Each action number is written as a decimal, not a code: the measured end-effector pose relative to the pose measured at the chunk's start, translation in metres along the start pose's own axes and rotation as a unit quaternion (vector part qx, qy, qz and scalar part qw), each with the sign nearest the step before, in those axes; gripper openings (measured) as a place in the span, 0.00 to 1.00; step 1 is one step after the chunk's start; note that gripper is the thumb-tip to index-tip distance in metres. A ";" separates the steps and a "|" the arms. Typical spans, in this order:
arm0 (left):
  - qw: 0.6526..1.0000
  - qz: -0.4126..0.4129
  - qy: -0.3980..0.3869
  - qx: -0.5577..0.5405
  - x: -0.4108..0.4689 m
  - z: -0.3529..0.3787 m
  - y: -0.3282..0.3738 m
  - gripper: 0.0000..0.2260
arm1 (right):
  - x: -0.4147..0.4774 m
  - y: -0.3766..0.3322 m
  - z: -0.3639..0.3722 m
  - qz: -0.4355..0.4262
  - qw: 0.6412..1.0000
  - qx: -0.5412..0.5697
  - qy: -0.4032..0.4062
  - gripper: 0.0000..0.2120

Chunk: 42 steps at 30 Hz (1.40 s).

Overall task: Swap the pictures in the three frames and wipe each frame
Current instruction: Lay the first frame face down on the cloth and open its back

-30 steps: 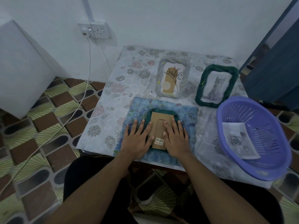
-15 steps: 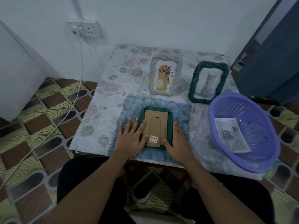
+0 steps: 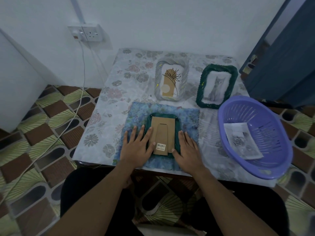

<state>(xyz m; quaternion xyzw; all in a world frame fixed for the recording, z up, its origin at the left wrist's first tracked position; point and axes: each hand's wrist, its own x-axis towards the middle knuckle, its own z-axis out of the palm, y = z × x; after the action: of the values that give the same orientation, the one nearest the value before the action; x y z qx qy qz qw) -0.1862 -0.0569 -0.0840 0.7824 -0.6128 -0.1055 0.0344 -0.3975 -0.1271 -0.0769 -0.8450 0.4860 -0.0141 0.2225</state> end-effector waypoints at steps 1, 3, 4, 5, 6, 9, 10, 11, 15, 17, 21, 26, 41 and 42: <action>1.000 0.000 0.000 0.000 0.000 0.000 0.000 0.28 | -0.001 -0.001 -0.001 0.002 1.000 -0.001 -0.001 0.39; 1.000 0.002 0.003 -0.003 0.001 0.001 -0.001 0.29 | -0.002 -0.003 -0.001 0.008 1.000 -0.001 0.003 0.38; 1.000 0.002 0.003 -0.003 0.001 0.001 -0.001 0.29 | -0.002 -0.003 0.000 0.010 1.000 0.001 0.007 0.38; 1.000 0.002 0.003 -0.001 0.001 0.001 -0.001 0.29 | -0.002 -0.004 0.000 0.010 1.000 0.003 0.010 0.37; 1.000 0.002 0.003 0.001 0.000 0.002 -0.001 0.29 | -0.002 -0.005 0.000 0.008 1.000 0.004 0.014 0.36; 1.000 0.003 0.004 -0.001 0.001 0.002 -0.001 0.29 | -0.002 -0.006 -0.001 0.009 1.000 0.011 0.017 0.32; 1.000 0.003 0.006 -0.003 0.001 0.003 -0.002 0.29 | -0.002 -0.006 -0.002 0.013 1.000 0.013 0.014 0.32; 1.000 0.003 0.008 -0.004 0.001 0.003 -0.001 0.29 | -0.003 -0.007 -0.003 0.015 1.000 0.013 0.014 0.32; 1.000 0.003 0.004 -0.001 0.001 0.002 -0.002 0.29 | -0.003 -0.010 -0.006 0.019 1.000 0.009 0.016 0.32; 1.000 0.003 0.005 -0.002 0.000 0.001 -0.002 0.29 | -0.004 -0.010 -0.008 0.021 1.000 0.009 0.013 0.32; 1.000 0.000 0.005 -0.009 0.000 0.001 -0.002 0.29 | -0.004 -0.010 -0.010 0.028 0.999 0.041 0.014 0.32; 0.999 -0.018 -0.011 -0.041 0.003 -0.002 -0.001 0.29 | 0.004 -0.012 -0.019 0.096 0.984 0.143 0.035 0.30; 0.984 -0.084 0.038 -0.156 -0.003 -0.020 0.017 0.24 | 0.000 -0.036 -0.022 0.165 0.976 0.128 0.057 0.22; 0.981 -0.092 0.035 -0.168 -0.004 -0.020 0.019 0.24 | 0.000 -0.036 -0.020 0.164 0.973 0.153 0.053 0.22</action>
<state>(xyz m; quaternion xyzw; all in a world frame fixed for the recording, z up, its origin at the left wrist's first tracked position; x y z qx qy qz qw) -0.2011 -0.0596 -0.0602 0.8214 -0.5106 -0.1825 0.1765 -0.3733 -0.1188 -0.0451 -0.7079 0.6210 -0.0962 0.3226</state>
